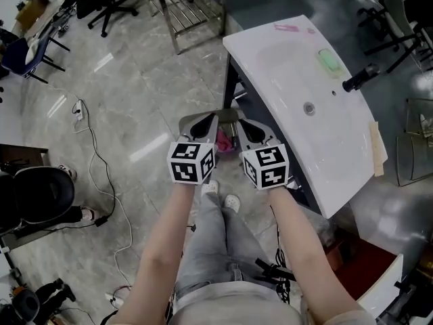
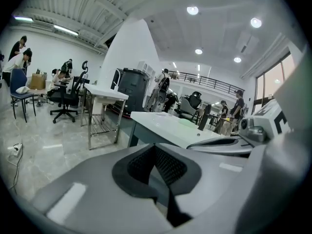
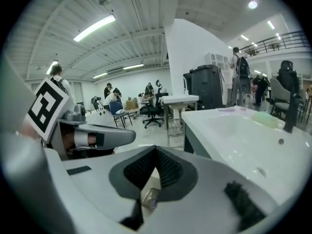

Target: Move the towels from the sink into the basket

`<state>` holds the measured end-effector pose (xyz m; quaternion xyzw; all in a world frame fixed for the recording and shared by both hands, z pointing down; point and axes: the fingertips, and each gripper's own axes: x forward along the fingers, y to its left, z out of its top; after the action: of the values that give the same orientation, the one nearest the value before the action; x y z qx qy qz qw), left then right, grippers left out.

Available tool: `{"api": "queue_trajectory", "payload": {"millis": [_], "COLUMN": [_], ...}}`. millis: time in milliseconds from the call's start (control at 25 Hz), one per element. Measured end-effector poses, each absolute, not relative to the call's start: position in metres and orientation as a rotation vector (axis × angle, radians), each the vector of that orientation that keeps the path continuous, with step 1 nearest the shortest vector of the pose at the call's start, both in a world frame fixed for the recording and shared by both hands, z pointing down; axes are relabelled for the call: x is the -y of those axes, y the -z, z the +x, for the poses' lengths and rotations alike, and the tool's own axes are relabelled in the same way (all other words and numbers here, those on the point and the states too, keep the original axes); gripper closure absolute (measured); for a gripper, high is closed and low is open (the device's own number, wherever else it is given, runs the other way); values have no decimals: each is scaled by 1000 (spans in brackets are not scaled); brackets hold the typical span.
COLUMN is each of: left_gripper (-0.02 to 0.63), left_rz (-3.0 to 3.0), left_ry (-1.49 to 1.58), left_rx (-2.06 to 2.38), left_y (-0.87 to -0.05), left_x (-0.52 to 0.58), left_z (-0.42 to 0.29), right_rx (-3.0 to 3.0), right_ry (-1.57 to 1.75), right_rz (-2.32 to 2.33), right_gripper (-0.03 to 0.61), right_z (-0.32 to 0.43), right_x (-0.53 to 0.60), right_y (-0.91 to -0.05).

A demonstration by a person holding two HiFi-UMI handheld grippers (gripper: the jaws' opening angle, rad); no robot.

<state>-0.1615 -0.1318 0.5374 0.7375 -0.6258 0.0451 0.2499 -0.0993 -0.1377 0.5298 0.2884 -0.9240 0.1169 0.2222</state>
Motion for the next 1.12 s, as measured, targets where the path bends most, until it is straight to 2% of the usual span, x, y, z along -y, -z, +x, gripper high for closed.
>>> {"api": "queue_trajectory", "payload": {"millis": [560, 1120], "left_gripper": [607, 607], "left_rz": [2099, 2279], "left_ry": [-53, 22], "left_rx": [1762, 1725], "left_y": [-443, -359], "left_x": [128, 124], "left_z": [-135, -76], "right_rx": [2634, 2685], "right_ry": [-199, -124], "right_rz": [870, 1092], "right_gripper": [561, 561], "right_z": [-65, -5], "right_x": [128, 114], "right_y": [-432, -358]}}
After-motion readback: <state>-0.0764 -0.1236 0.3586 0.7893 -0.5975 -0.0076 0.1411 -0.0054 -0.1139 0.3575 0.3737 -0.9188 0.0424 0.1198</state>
